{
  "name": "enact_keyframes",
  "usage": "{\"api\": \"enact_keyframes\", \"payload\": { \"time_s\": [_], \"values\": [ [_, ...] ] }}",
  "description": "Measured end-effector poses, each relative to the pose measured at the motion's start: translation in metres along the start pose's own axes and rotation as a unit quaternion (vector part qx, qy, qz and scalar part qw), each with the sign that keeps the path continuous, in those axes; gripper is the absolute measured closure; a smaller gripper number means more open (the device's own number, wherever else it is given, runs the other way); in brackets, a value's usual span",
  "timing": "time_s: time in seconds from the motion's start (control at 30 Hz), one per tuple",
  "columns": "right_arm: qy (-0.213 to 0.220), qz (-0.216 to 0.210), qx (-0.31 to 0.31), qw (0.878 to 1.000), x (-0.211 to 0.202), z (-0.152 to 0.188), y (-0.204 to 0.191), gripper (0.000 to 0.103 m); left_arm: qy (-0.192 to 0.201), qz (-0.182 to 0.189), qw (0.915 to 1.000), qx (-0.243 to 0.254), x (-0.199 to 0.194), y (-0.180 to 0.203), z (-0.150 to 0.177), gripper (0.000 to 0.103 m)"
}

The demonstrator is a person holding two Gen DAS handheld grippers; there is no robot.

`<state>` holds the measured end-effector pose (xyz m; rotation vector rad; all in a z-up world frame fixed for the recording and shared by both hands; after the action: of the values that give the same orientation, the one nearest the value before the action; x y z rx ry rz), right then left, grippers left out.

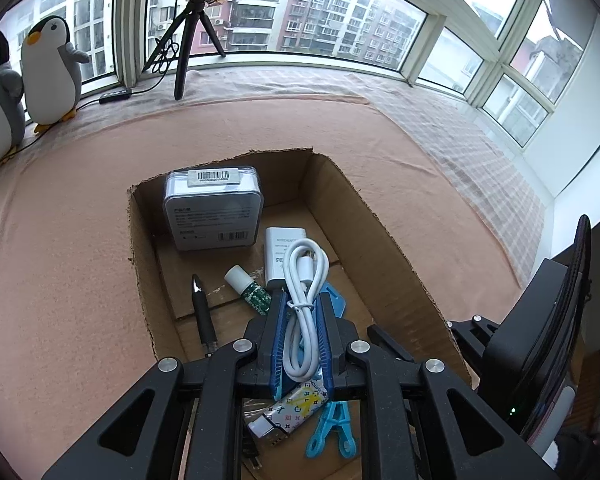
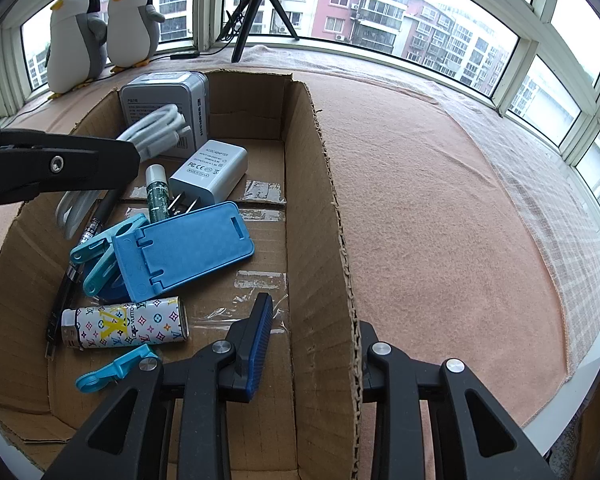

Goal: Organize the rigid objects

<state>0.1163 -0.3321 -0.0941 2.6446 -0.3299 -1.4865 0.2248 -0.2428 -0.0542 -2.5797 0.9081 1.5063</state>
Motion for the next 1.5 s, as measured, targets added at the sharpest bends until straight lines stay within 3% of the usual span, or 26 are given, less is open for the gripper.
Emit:
{"api": "enact_keyframes", "payload": {
  "time_s": [0.17,0.7,0.8,1.0,1.13,1.5],
  "values": [
    [0.0,0.0,0.0,1.0,0.0,0.0,0.0,0.076,0.001,0.0,1.0,-0.003,-0.002,-0.001,0.0,0.079],
    [0.0,0.0,0.0,1.0,0.0,0.0,0.0,0.076,0.0,0.001,1.0,-0.003,-0.01,-0.001,0.005,0.077],
    [-0.001,0.001,-0.001,1.0,-0.001,-0.001,0.0,0.075,0.002,0.0,1.0,-0.001,-0.013,-0.002,0.008,0.069],
    [-0.002,0.003,0.0,1.0,-0.001,-0.002,-0.001,0.075,0.012,-0.007,0.9999,0.005,-0.027,-0.008,0.013,0.067],
    [-0.004,0.005,0.0,1.0,-0.001,-0.003,-0.002,0.075,0.025,-0.014,0.9995,0.009,-0.039,-0.01,0.018,0.048],
    [-0.009,0.007,0.005,1.0,-0.001,-0.006,-0.001,0.074,0.05,-0.037,0.9981,-0.003,-0.075,-0.036,0.044,0.043]
  ]
}}
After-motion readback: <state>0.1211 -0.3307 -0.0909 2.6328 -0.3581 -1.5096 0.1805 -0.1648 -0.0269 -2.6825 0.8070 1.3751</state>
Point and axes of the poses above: each gripper's, at about its wrist camera, not at the fingertips, and x roughly the way its jaws point, y to its right, z to its underside, the point moved 2 cm from there along x, roughly the way its jaws point, and after that the axes turned 1 degree about -x, right-handed, at the moved point
